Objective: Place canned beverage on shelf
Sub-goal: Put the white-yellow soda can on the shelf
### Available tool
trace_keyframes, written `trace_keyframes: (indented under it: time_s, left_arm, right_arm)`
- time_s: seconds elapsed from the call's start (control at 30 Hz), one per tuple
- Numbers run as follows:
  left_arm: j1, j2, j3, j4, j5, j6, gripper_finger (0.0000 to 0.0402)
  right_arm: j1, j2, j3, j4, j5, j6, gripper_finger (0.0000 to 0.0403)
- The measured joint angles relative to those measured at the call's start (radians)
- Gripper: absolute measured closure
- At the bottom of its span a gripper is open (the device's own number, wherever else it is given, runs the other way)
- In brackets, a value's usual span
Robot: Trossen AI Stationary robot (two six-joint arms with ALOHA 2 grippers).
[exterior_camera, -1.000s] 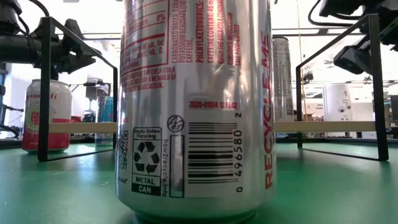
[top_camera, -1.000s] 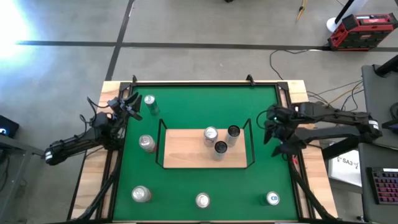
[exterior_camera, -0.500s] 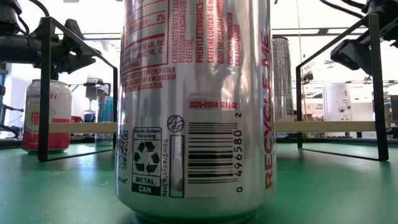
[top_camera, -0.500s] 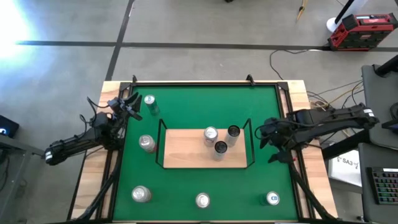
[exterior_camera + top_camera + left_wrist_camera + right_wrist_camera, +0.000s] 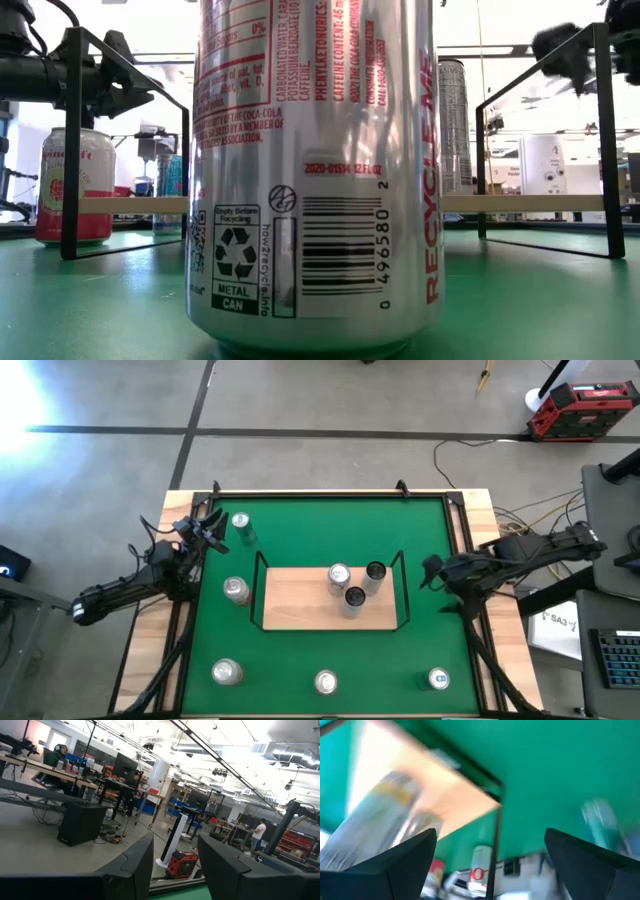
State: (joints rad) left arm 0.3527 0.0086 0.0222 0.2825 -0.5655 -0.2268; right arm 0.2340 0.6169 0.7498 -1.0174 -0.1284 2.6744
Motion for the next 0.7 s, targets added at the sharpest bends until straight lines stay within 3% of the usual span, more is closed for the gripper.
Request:
trace_keyframes:
  time_s: [0.1,0.23,0.53,0.7]
  left_arm:
    - [0.000,0.000,0.000,0.000,0.000,0.000,0.0264]
    - [0.000,0.000,0.000,0.000,0.000,0.000,0.0264]
    - [0.000,0.000,0.000,0.000,0.000,0.000,0.0264]
    - [0.000,0.000,0.000,0.000,0.000,0.000,0.0264]
  right_arm:
    - [0.000,-0.054,0.000,0.007,0.111,-0.308,0.0039]
    - [0.000,-0.075,0.000,0.079,0.156,-0.716,0.0039]
    - [0.000,-0.112,0.000,0.322,0.141,-1.833,0.0039]
    - [-0.001,-0.128,0.000,0.356,-0.001,-2.438,0.0039]
